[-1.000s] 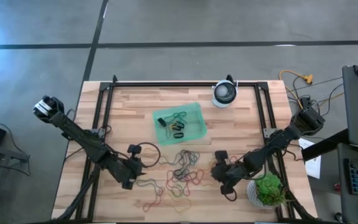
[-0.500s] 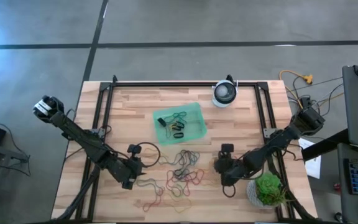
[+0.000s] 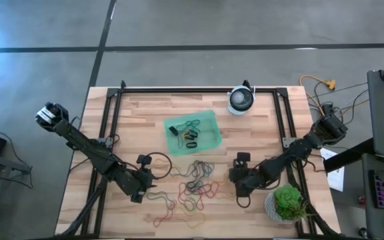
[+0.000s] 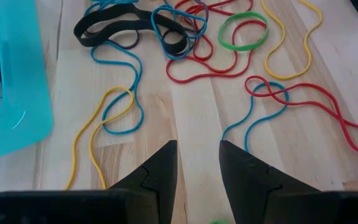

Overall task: Pick and place rubber bands into bin
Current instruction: Put the blue rubber band into the green bin

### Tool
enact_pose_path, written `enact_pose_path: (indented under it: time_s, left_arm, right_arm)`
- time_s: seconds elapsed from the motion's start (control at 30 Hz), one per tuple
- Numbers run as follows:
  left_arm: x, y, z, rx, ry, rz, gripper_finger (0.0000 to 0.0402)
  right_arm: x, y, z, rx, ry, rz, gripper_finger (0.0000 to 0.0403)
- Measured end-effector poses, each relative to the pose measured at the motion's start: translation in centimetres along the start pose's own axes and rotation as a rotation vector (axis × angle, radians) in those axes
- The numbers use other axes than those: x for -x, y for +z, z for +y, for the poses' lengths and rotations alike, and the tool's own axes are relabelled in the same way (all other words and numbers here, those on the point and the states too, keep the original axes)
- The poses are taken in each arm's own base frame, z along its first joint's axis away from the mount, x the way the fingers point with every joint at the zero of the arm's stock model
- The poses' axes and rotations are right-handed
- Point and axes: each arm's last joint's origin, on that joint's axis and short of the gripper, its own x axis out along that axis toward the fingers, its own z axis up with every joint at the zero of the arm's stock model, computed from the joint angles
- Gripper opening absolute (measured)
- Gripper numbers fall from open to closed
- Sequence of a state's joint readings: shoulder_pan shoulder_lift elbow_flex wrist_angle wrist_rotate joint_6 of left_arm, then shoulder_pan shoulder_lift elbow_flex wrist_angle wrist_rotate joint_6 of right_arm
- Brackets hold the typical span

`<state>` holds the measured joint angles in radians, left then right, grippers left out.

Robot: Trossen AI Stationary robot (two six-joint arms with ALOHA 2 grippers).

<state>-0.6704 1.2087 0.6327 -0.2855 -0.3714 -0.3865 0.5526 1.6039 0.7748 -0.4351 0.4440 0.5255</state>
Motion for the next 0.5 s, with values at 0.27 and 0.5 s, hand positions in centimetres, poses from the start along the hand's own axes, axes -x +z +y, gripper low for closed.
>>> enact_pose_path:
  time_s: [0.27, 0.5]
  left_arm:
    - [0.0, 0.0, 0.0, 0.000, 0.000, 0.000, 0.0105]
    - [0.0, 0.0, 0.0, 0.000, 0.001, 0.000, 0.0105]
  right_arm:
    - [-0.5, -0.9, -0.3, -0.032, -0.011, 0.023, 0.0057]
    - [-1.2, -1.9, -0.4, -0.059, 0.004, 0.007, 0.0057]
